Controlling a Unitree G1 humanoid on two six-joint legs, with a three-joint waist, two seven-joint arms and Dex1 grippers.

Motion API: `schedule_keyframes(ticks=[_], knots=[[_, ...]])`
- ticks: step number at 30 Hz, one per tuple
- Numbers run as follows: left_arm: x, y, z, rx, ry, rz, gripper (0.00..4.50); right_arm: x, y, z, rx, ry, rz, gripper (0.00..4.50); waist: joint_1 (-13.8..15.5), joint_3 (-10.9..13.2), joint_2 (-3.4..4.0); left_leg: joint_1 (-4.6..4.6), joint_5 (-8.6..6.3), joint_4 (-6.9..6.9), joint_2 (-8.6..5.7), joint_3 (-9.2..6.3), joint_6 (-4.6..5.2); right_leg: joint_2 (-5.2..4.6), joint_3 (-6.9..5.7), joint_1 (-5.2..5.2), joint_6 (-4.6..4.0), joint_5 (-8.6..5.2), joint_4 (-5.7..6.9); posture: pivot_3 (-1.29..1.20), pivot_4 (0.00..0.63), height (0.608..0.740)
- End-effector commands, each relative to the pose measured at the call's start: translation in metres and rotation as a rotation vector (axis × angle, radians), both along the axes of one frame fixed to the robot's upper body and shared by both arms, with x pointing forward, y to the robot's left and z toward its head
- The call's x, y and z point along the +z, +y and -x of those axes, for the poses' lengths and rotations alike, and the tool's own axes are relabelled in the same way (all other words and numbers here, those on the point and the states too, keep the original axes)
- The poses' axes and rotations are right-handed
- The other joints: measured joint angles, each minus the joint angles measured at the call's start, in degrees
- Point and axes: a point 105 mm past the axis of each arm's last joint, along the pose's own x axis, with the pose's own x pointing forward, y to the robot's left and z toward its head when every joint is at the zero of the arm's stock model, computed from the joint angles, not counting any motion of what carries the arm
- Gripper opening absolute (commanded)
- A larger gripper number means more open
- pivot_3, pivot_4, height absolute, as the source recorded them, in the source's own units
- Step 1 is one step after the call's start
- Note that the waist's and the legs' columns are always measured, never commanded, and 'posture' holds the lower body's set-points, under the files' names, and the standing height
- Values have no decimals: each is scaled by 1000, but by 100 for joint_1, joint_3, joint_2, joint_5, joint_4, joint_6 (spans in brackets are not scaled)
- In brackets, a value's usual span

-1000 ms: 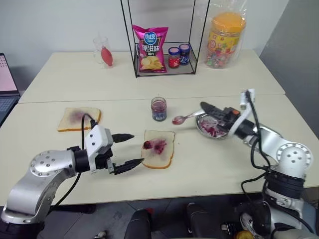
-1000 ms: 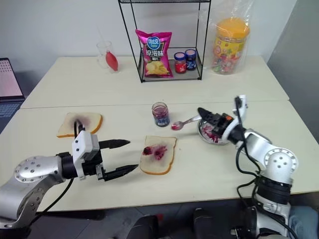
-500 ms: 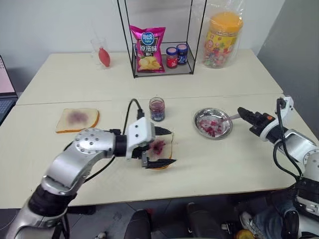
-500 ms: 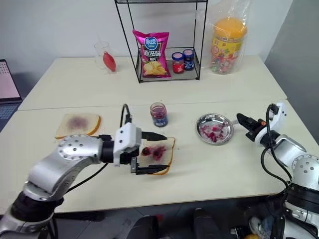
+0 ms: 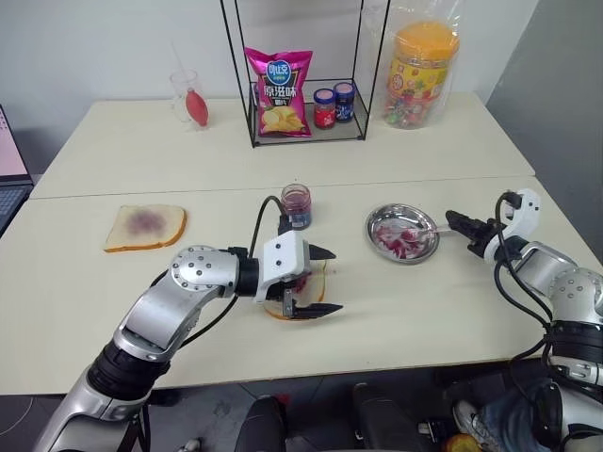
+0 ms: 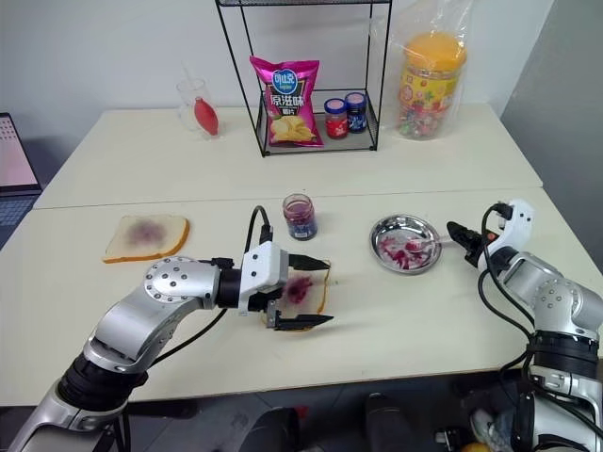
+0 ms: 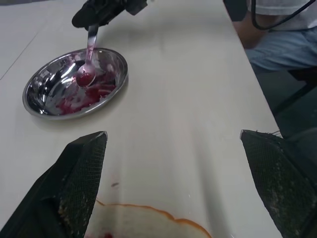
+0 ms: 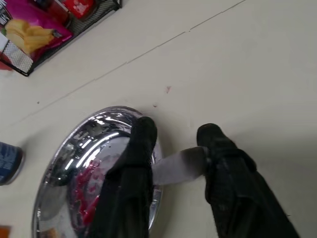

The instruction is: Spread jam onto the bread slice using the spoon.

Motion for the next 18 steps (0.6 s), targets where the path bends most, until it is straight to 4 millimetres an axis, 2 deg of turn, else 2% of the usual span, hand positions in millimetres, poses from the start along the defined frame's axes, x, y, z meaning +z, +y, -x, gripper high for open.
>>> schedule_keyframes(ticks=[1, 6, 18], knots=[[15, -4, -1, -7, -29, 61, 4500, 29, 1, -2, 20, -131, 66, 2424, 1, 0, 0, 0, 0, 1, 0, 0, 0, 0, 0, 0, 0, 0, 1, 0, 150, 740], [22, -6, -3, 5, -16, 111, 4500, 31, -3, -3, -4, -173, 145, 3640, 2, 0, 0, 0, 0, 5, 0, 0, 0, 0, 0, 2, 1, 1, 2, 0, 150, 740], [34, -11, -17, 76, -42, 190, 4500, 54, -20, 3, -88, -301, 221, 3640, 12, 0, 0, 1, 0, 5, 0, -1, 0, 0, 0, 2, 1, 1, 5, 0, 150, 740]])
